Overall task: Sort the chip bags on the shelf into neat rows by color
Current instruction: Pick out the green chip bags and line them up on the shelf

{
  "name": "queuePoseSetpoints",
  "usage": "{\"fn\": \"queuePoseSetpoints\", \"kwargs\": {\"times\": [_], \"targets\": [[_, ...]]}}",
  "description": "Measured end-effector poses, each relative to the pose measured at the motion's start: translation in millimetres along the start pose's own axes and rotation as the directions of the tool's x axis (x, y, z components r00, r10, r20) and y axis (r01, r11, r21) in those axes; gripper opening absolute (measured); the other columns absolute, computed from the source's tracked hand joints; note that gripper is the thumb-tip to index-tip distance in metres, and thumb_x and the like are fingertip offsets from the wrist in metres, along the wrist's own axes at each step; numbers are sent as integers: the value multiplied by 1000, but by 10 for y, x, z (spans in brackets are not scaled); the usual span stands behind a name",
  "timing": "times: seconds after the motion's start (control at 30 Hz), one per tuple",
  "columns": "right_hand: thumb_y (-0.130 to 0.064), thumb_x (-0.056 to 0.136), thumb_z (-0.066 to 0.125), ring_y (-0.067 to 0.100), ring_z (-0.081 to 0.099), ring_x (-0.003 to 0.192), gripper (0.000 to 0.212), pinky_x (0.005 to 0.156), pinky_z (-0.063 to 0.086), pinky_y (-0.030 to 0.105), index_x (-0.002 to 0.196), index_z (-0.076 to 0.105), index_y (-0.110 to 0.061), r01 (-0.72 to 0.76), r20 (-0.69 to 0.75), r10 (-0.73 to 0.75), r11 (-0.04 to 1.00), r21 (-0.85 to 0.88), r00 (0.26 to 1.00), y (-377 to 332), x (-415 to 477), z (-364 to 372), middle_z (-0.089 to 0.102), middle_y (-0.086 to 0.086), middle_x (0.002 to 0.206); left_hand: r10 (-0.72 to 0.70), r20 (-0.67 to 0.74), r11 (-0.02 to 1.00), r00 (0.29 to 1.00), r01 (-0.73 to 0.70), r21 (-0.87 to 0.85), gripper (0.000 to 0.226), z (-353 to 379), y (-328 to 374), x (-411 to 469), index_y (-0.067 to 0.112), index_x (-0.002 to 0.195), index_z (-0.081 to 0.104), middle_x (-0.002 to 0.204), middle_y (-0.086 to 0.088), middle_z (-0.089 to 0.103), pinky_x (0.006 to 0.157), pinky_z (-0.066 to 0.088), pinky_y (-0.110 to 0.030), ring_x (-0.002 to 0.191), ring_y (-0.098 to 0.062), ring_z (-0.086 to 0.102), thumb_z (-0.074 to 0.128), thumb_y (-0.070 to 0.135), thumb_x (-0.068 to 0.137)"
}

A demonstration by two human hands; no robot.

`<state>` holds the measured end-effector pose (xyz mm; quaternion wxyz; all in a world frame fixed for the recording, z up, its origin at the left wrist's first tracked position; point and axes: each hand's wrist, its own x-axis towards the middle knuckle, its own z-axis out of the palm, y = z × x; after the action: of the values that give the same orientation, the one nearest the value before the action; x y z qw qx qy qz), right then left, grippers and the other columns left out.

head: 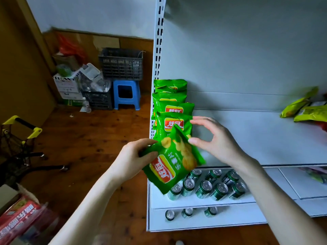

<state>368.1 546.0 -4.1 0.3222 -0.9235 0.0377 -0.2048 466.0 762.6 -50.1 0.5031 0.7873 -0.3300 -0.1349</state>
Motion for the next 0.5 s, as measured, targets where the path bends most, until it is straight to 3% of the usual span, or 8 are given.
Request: {"fn": "queuePoseSetpoints", "kwargs": {"times": [0.07,0.13,0.17,0.23,0.3,0.33,0.4,0.5], "targets": [[-36,71,72,-3,28,127,68,109,16,19,132,48,-18,168,196,-130,967,-192,972,-167,-1,-31,34,-14,135,69,119,977,990,-91,190,30,-5,95,35,17,115,65,104,7,65,75,49,-9,89,-5,63,67,12,86],[-41,78,69,-4,19,129,76,110,7,20,142,32,-25,197,445,-10,905,-377,895,-266,-63,21,26,-20,139,110,161,969,981,-142,204,33,32,188,57,18,117,64,105,7,63,74,49,-7,87,-2,62,69,13,85],[-40,80,67,2,29,129,71,109,16,22,141,34,-25,172,493,66,890,-421,868,-244,-104,60,36,-16,140,116,137,978,984,-137,155,33,51,233,55,22,115,64,103,8,63,73,51,-8,84,-1,63,71,16,83],[-32,80,69,13,53,105,45,90,40,30,121,56,-17,42,437,102,951,-306,893,-176,-185,111,61,-1,116,103,-35,994,994,-104,-19,38,107,259,36,27,112,58,99,11,63,71,51,-10,83,4,64,73,27,77],[-25,76,74,15,55,76,21,71,42,33,91,61,-16,-142,231,158,986,-81,960,-59,-265,136,63,2,82,-6,-317,966,948,-77,-246,47,186,207,-8,24,114,53,101,10,63,71,49,-9,87,5,63,68,36,71],[-22,75,75,16,53,70,20,67,43,34,84,57,-17,-236,109,232,972,19,967,11,-300,165,61,2,75,-82,-406,943,910,-61,-327,51,234,170,-44,23,116,50,103,10,62,71,49,-9,89,3,63,66,38,70],[-18,74,75,27,58,72,25,69,48,40,84,54,-9,-372,-52,391,902,220,919,86,-368,280,64,11,78,-167,-419,918,893,-14,-396,60,372,87,-103,25,119,45,107,9,60,73,49,-11,94,-3,62,67,42,66],[-18,77,73,30,62,78,30,74,52,50,90,52,-3,-446,-24,491,811,379,871,102,-444,541,65,19,85,-145,-296,930,944,28,-365,62,585,-4,-100,30,121,40,105,14,58,71,49,-10,91,2,63,73,35,69]]}}
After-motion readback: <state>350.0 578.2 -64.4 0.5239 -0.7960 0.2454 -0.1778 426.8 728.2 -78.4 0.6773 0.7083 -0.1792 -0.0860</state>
